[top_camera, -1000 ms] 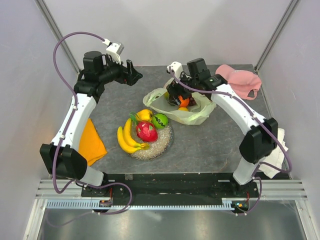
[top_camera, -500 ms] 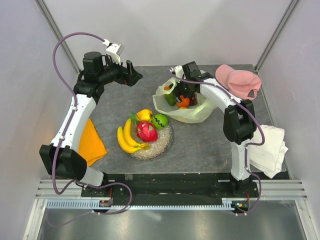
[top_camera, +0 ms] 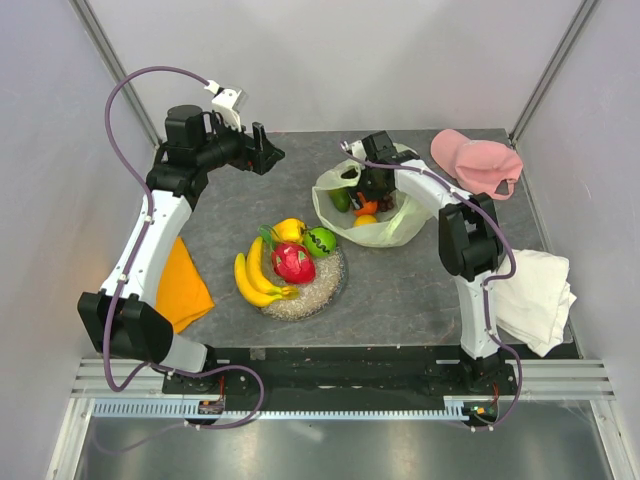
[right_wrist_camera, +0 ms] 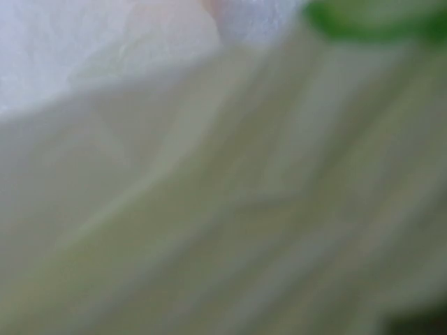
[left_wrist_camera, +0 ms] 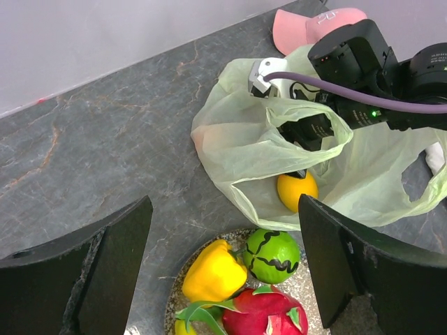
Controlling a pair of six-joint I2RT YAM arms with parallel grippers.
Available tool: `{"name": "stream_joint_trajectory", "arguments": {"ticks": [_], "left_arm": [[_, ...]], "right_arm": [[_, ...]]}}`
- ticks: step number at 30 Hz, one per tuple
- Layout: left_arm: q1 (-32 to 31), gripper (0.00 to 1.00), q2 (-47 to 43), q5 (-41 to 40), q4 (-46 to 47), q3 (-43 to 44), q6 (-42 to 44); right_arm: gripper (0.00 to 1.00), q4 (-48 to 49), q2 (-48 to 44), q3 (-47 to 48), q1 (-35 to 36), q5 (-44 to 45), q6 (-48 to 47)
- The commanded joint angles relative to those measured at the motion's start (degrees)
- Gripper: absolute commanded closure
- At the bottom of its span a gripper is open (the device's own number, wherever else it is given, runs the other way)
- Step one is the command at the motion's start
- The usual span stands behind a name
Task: Take the fake fruits out of the plastic bag
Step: Take out the fake fruit from the plastic bag.
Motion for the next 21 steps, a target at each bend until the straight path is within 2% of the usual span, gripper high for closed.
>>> {"name": "stream_joint_trajectory", "arguments": {"ticks": [1, 6, 9, 15, 20, 21], "left_arm": [[0.1, 0.08, -1.7, 0.2, 0.6, 0.3, 1.1], [0.1, 0.08, -1.4, 0.3, 0.9, 0.8, 0.7], [0.1, 0.08, -1.1, 0.4, 1.5, 1.1, 0.7], [0.1, 0.08, 0.0, 0.7, 2.1, 3.0, 0.2], [0.1, 0.08, 0.2, 1.0, 2.3, 3.9, -0.2], [0.1, 0.08, 0.0, 0.9, 2.4, 3.9, -0.2]], "right_arm": [[0.26, -0.1, 0.0, -0.1, 0.2, 0.2, -0.6], [0.55, -1.2, -3.9, -0.9, -0.1, -2.0, -3.0], [0.61, -2.0, -9.0, -2.2, -0.3, -4.4, -3.5], [0.61, -2.6, -21.3, -5.9, -0.4, -7.1, -4.4], [0.61, -4.4, -31.7, -11.8, -0.3, -16.1, -6.0], [0.60, -4.7, -33.0, -13.2, -0.3, -20.7, -6.4]]}}
